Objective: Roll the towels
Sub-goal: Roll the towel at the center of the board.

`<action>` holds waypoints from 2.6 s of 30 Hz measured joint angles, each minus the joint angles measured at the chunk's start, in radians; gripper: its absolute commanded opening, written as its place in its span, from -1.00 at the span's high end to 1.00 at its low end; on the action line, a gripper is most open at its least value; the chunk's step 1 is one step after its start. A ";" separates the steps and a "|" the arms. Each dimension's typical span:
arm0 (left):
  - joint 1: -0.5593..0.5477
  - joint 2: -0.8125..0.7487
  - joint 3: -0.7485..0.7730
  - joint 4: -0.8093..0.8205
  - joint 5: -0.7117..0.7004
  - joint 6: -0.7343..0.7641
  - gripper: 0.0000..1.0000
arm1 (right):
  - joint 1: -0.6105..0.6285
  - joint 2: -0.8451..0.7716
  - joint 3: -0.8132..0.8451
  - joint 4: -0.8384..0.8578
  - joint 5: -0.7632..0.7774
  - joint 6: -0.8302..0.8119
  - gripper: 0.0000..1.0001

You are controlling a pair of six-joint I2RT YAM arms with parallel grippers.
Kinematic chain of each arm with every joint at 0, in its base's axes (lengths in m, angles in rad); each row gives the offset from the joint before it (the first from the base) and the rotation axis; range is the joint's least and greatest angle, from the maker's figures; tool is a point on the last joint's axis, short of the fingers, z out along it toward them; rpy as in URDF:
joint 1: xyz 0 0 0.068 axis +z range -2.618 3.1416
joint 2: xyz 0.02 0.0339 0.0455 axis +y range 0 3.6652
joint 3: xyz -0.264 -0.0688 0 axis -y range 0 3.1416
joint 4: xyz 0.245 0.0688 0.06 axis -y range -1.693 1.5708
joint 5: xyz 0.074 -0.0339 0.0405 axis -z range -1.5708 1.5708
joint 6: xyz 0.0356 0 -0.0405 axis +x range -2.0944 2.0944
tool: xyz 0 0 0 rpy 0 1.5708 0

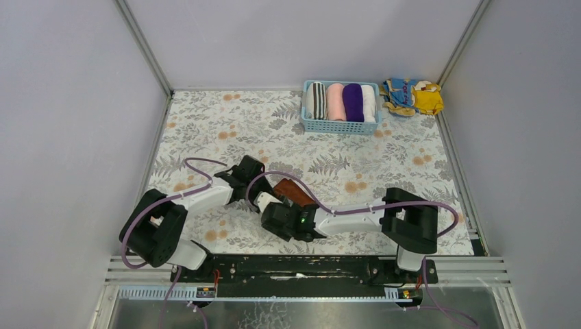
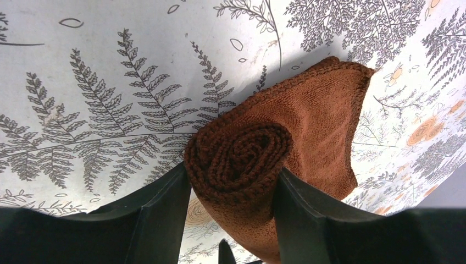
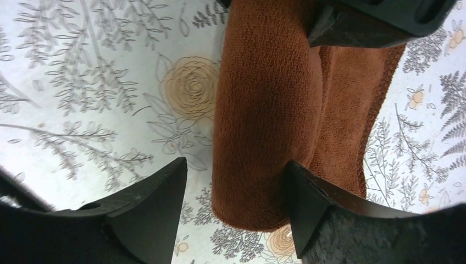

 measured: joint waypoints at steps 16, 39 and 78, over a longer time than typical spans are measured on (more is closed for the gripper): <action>-0.002 -0.108 0.021 -0.107 -0.059 0.002 -0.48 | -0.177 -0.080 -0.134 0.175 -0.284 -0.008 0.40; -0.001 -0.095 0.026 -0.150 -0.040 0.000 -0.19 | -0.586 0.147 -0.385 0.988 -1.276 0.624 0.34; -0.002 0.051 0.052 -0.018 0.014 0.035 0.01 | 0.021 -0.095 -0.140 0.148 0.027 -0.138 -0.37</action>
